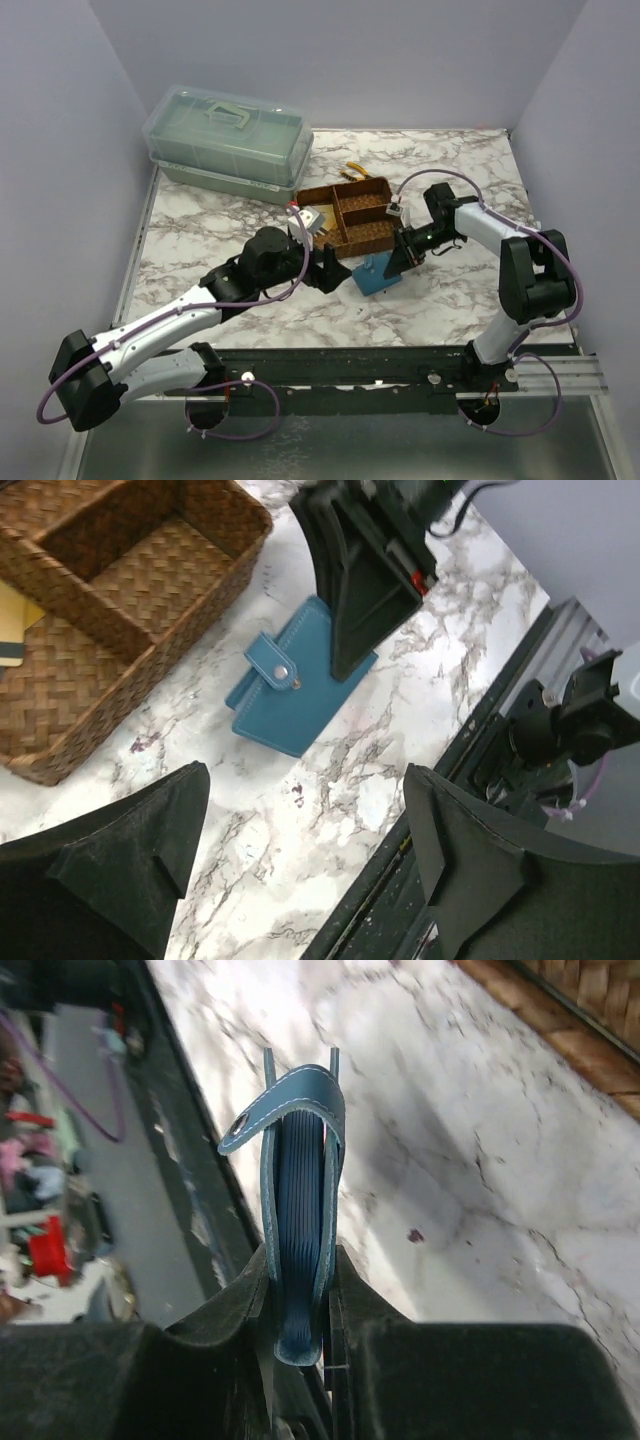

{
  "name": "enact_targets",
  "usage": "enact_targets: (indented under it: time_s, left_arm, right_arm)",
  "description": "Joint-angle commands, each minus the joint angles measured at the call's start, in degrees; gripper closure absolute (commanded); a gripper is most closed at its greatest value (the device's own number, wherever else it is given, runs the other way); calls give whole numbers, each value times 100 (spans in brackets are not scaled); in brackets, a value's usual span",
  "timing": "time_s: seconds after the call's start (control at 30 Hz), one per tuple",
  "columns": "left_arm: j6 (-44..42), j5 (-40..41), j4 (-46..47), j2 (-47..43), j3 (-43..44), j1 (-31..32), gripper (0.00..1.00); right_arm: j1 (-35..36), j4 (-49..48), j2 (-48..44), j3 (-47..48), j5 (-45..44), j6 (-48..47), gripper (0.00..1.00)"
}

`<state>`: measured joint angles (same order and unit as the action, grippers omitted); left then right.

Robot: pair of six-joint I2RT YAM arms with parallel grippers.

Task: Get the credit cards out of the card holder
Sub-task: Place the card holder at the center of the board.

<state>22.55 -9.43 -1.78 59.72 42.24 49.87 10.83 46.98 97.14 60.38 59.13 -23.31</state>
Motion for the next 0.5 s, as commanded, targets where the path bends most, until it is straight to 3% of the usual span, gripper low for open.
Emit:
enact_targets:
  time_s: [0.0,0.07,0.2,0.27,0.4,0.47]
  left_arm:
    - [504,744,24,-484,-258,-68,13]
    - [563,850,13,-598,-289,-86,12]
    - [572,899,-14,-771,-256,-121,11]
    - [571,1020,-89,-856,-217,-137,10]
    - [816,1539,-419,-1098,-108,-219,4]
    - [909,1670,-555,-1200,-32,-318,2]
  right_arm:
    - [188,566,366,170,-1390,-507,96]
    - [186,566,414,163,-1438,-496,87]
    - [186,261,147,133,-2017,-181,43]
    - [186,107,-114,125,-2427,-11,29]
    - [42,-226,-886,104,-3330,124,12]
    - [-285,-342,-1360,168,-3316,152,8]
